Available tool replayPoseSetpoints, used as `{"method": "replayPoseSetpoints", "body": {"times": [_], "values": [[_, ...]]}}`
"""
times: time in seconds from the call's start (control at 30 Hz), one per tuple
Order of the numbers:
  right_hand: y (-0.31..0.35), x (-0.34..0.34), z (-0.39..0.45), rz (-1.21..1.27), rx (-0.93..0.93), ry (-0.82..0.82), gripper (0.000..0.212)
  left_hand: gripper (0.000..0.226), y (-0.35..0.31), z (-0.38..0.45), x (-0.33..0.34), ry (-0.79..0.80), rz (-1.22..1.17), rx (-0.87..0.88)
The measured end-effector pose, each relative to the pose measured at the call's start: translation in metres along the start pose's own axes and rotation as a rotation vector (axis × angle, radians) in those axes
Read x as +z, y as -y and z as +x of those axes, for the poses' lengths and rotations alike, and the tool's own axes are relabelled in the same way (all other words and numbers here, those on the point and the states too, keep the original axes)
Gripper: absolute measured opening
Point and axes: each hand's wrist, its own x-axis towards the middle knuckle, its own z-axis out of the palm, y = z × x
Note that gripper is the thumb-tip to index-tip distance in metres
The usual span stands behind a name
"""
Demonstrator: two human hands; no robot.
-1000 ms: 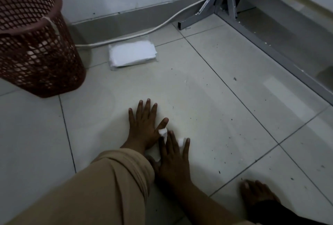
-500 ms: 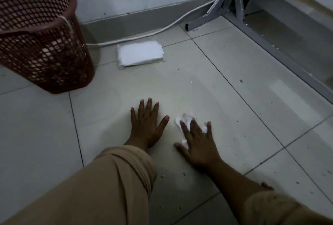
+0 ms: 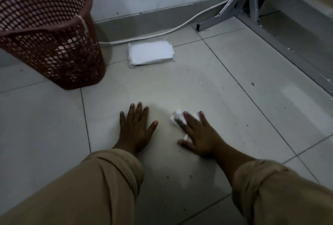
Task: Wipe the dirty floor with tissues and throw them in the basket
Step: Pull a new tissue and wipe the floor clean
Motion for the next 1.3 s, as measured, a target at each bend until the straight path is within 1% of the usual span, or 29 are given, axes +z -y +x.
{"method": "replayPoseSetpoints", "body": {"times": [0.1,0.17,0.27,0.33,0.43,0.5,0.53,0.63,0.7,0.77,0.83,0.9,0.97,1.07,1.13,1.2,1.3], "values": [[-0.015,-0.007,0.025,0.078,0.276,-0.01,0.078,0.076,0.005,-0.005,0.002,0.009,0.008,-0.014],[-0.007,-0.01,0.048,0.145,0.334,-0.015,0.081,0.074,0.011,-0.01,0.004,0.01,0.006,-0.036],[0.022,-0.01,0.069,0.158,0.261,-0.028,0.084,0.074,0.019,-0.016,0.005,-0.012,-0.037,-0.061],[0.048,-0.007,0.073,0.187,0.153,-0.029,0.081,0.074,0.024,-0.019,0.005,-0.032,-0.056,-0.079],[0.082,-0.003,0.07,0.235,-0.033,-0.017,0.072,0.074,0.026,-0.023,0.001,-0.048,-0.085,-0.125],[0.088,-0.007,0.066,0.235,-0.142,-0.076,0.061,0.074,0.022,-0.024,-0.003,-0.083,-0.124,-0.157],[0.085,-0.013,0.065,0.271,-0.163,-0.149,0.055,0.074,0.019,-0.024,-0.006,-0.112,-0.153,-0.174],[0.066,-0.034,0.065,0.336,-0.114,-0.388,0.038,0.072,0.002,-0.022,-0.01,-0.217,-0.227,-0.206],[0.053,-0.047,0.071,0.329,-0.043,-0.496,0.035,0.07,-0.014,-0.02,-0.009,-0.294,-0.29,-0.208],[0.047,-0.058,0.079,0.371,0.084,-0.519,0.034,0.068,-0.031,-0.017,-0.006,-0.356,-0.358,-0.223],[0.044,-0.066,0.087,0.413,0.185,-0.503,0.038,0.067,-0.045,-0.012,-0.002,-0.393,-0.385,-0.215],[0.04,-0.071,0.092,0.413,0.265,-0.467,0.043,0.069,-0.058,-0.004,0.004,-0.375,-0.335,-0.136],[0.034,-0.073,0.098,0.424,0.365,-0.449,0.042,0.072,-0.07,0.008,0.011,-0.301,-0.271,-0.081],[0.025,-0.074,0.102,0.434,0.442,-0.431,0.043,0.073,-0.079,0.029,0.021,-0.126,-0.194,-0.128],[0.02,-0.075,0.103,0.438,0.452,-0.453,0.044,0.072,-0.079,0.032,0.028,-0.039,-0.161,-0.093],[0.013,-0.075,0.104,0.474,0.464,-0.484,0.042,0.069,-0.079,0.023,0.034,-0.041,-0.133,-0.017],[0.003,-0.071,0.104,0.494,0.487,-0.488,0.041,0.065,-0.078,-0.001,0.043,-0.036,-0.118,0.147]]}}
